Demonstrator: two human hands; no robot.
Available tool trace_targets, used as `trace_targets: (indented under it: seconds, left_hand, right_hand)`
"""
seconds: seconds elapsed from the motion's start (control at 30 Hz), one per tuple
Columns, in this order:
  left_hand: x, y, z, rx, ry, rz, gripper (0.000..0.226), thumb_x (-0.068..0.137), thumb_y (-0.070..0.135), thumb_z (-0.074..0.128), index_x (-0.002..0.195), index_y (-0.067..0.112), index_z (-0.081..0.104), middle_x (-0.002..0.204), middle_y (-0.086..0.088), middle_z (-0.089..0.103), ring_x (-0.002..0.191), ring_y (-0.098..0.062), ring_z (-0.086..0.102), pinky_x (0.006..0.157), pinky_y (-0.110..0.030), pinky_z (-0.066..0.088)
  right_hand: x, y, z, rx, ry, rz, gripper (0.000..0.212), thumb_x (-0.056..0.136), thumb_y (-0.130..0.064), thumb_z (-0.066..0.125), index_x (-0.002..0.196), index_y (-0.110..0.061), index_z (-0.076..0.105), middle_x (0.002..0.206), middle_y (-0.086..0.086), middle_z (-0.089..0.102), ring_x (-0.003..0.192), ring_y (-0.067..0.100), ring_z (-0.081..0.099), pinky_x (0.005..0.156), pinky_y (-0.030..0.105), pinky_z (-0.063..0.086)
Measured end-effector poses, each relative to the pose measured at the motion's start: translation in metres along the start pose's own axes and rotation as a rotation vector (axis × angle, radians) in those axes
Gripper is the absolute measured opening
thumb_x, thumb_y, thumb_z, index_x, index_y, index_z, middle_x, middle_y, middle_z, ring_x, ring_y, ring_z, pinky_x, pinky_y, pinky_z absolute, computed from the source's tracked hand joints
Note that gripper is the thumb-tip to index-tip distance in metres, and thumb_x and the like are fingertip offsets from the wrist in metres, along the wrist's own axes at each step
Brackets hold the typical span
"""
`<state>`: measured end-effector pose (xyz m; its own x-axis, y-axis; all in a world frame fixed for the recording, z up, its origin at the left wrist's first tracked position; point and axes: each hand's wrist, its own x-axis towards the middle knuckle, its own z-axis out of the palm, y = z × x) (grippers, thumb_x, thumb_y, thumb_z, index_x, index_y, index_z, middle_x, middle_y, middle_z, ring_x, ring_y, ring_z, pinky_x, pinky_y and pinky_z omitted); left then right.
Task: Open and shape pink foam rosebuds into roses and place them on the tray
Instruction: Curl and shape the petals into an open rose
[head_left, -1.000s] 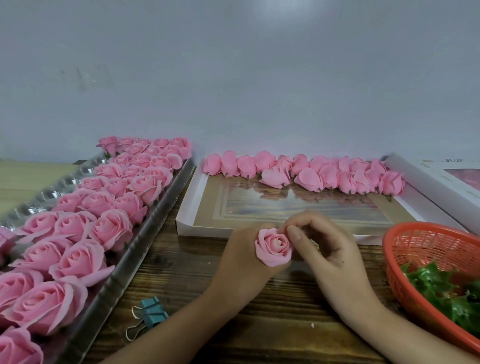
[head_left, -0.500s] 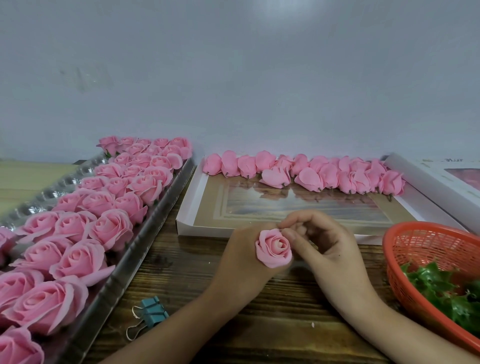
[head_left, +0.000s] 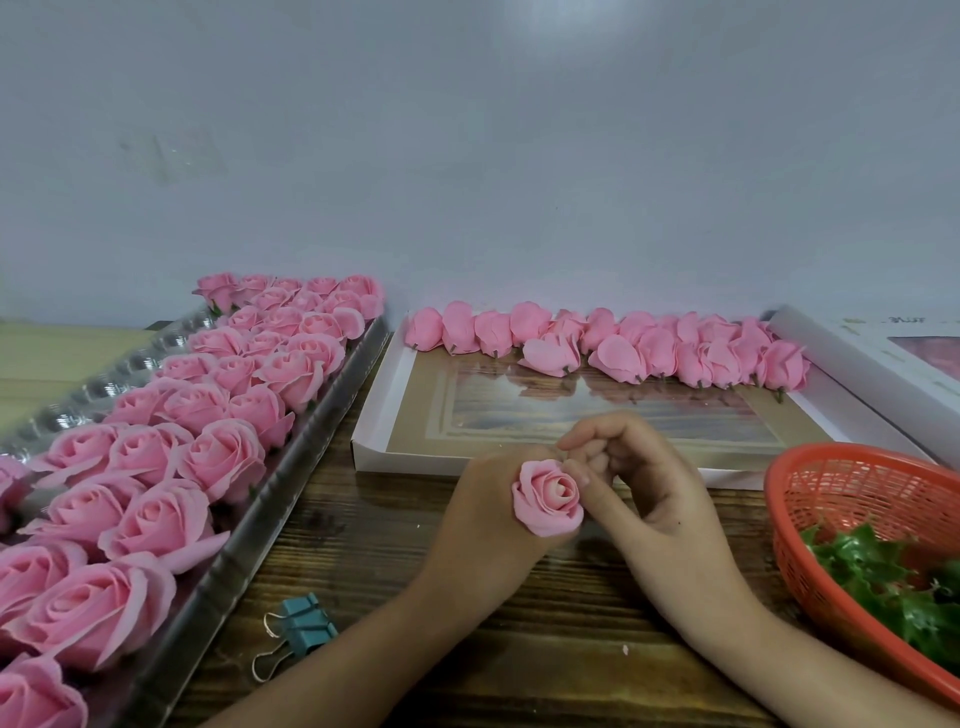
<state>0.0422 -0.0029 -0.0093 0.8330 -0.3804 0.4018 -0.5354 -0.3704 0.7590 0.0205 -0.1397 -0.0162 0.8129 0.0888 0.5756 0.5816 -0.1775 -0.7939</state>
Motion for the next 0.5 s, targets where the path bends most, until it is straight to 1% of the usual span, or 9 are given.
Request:
trace_targets:
  seconds: [0.03,0.1,0.17,0.23,0.27,0.37,0.43,0.5]
  left_hand:
    - [-0.0003,-0.0005,-0.0001,0.002,0.007,0.026,0.010,0.077,0.006,0.071,0.082,0.012,0.066,0.077,0.006,0.060,0.066,0.008,0.054,0.065,-0.002,0.041]
    - [-0.0008,-0.0019,-0.0004,0.023,-0.016,0.039,0.010,0.077,0.008,0.071,0.078,0.015,0.065,0.072,0.006,0.061,0.063,0.005,0.055,0.063,-0.009,0.044]
    - [-0.0003,-0.0044,0.0001,0.030,-0.024,0.038,0.013,0.078,0.010,0.071,0.075,0.019,0.063,0.069,0.011,0.060,0.064,0.005,0.055,0.062,-0.008,0.044]
    - [-0.0001,-0.0050,0.0002,0.030,-0.025,0.033,0.019,0.078,0.010,0.071,0.074,0.023,0.058,0.066,0.020,0.053,0.066,0.012,0.054,0.063,-0.005,0.042]
    - [-0.0003,-0.0045,0.0003,0.030,-0.025,0.031,0.020,0.078,0.010,0.071,0.074,0.024,0.057,0.065,0.021,0.051,0.067,0.014,0.053,0.064,-0.004,0.042]
    - [-0.0015,-0.0042,-0.0003,0.022,-0.024,0.028,0.021,0.077,0.009,0.072,0.074,0.023,0.057,0.066,0.018,0.053,0.067,0.017,0.053,0.064,-0.002,0.041]
    - [-0.0017,-0.0045,-0.0005,0.013,-0.002,0.025,0.025,0.075,0.010,0.073,0.070,0.027,0.056,0.065,0.022,0.051,0.067,0.016,0.054,0.061,-0.002,0.040]
    - [-0.0008,-0.0057,0.0000,0.033,0.046,0.004,0.029,0.075,0.013,0.073,0.066,0.032,0.052,0.061,0.024,0.049,0.065,0.014,0.054,0.060,-0.002,0.039]
  right_hand:
    - [0.0003,0.0008,0.0000,0.039,-0.011,0.018,0.006,0.090,-0.025,0.064,0.095,-0.029,0.064,0.078,-0.010,0.062,0.075,0.006,0.057,0.072,0.017,0.045]
    - [0.0009,0.0018,0.0000,0.151,-0.028,0.087,0.009,0.092,-0.017,0.059,0.096,-0.024,0.063,0.074,-0.009,0.059,0.073,0.008,0.056,0.070,0.019,0.045]
    - [0.0010,0.0021,0.0000,0.189,-0.029,0.129,0.010,0.092,-0.016,0.055,0.097,-0.021,0.062,0.072,-0.004,0.055,0.071,0.010,0.053,0.068,0.020,0.045]
    - [-0.0001,0.0020,0.0005,0.082,-0.030,0.110,0.009,0.093,-0.020,0.054,0.096,-0.025,0.060,0.073,-0.007,0.054,0.071,0.011,0.053,0.069,0.021,0.044]
    - [-0.0008,0.0018,0.0008,-0.002,-0.033,0.092,0.008,0.093,-0.023,0.055,0.096,-0.029,0.060,0.074,-0.009,0.055,0.072,0.012,0.053,0.069,0.021,0.044]
    - [-0.0019,0.0012,0.0007,-0.190,-0.012,0.048,0.006,0.092,-0.028,0.057,0.097,-0.031,0.058,0.076,-0.010,0.057,0.072,0.009,0.054,0.066,0.018,0.042]
    - [-0.0012,0.0007,0.0009,-0.207,0.025,0.038,0.008,0.090,-0.025,0.058,0.097,-0.029,0.058,0.074,-0.010,0.054,0.070,0.006,0.051,0.065,0.017,0.040]
    - [-0.0002,-0.0014,0.0002,-0.158,0.085,0.014,0.005,0.091,-0.027,0.060,0.094,-0.026,0.057,0.073,-0.008,0.052,0.068,0.003,0.048,0.064,0.017,0.040]
